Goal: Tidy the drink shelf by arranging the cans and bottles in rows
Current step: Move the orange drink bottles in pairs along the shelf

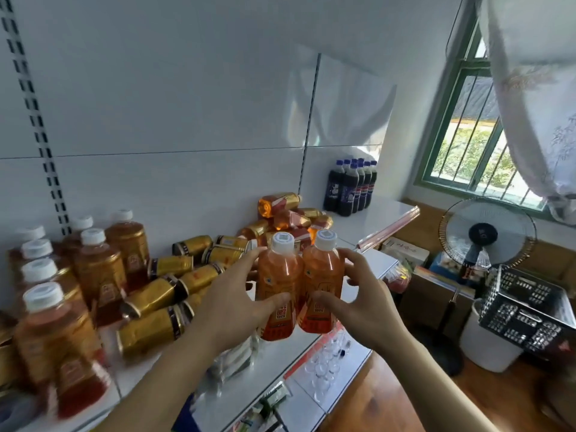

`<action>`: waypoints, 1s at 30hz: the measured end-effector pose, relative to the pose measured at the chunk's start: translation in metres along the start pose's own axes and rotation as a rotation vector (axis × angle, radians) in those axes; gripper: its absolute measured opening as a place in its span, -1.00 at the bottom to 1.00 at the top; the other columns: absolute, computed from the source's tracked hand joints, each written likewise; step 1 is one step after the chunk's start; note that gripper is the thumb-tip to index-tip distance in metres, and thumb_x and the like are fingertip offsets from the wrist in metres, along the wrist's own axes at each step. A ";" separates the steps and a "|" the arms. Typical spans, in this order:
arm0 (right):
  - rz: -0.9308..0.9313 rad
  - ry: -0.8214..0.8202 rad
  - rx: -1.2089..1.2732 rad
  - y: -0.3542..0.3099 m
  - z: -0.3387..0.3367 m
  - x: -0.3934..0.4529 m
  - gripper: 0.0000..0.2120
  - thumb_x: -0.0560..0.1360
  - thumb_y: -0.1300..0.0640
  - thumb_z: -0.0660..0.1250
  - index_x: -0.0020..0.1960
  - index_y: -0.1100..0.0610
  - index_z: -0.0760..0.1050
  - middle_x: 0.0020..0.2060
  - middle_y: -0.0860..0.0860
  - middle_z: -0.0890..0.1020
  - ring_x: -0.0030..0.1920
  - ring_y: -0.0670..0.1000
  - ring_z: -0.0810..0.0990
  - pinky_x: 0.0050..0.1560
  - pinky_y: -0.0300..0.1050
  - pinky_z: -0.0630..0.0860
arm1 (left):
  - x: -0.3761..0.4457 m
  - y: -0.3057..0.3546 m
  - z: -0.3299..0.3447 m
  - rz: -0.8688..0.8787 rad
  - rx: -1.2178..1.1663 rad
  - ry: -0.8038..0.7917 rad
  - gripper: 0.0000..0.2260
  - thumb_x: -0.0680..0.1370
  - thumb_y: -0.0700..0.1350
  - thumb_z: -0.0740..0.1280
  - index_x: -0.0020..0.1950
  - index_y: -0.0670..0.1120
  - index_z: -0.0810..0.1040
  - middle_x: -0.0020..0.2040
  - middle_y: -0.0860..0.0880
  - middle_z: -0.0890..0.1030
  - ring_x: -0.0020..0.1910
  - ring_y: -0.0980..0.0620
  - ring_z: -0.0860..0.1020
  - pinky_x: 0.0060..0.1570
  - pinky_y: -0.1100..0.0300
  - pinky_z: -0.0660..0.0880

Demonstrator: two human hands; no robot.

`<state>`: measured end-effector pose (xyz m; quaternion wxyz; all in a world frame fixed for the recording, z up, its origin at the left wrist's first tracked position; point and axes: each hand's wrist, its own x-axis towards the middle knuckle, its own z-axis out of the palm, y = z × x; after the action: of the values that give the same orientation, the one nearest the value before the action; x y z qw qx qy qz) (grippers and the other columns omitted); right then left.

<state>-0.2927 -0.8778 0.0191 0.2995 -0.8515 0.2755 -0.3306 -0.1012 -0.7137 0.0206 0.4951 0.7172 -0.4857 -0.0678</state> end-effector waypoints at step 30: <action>-0.288 -0.499 0.150 0.159 0.116 0.286 -0.24 0.39 -0.43 0.45 0.52 -0.33 0.28 0.35 -0.23 0.56 0.35 -0.08 0.55 0.32 0.10 0.61 | 0.173 -0.084 0.073 -0.458 0.344 0.267 -0.31 0.47 0.14 0.59 0.53 0.17 0.37 0.33 0.20 0.58 0.30 0.16 0.54 0.24 0.21 0.46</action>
<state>-0.0716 -1.1368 -0.0472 0.3701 -0.9123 0.0445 -0.1694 -0.0007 -0.8892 -0.0144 0.3976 0.8838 -0.2464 0.0004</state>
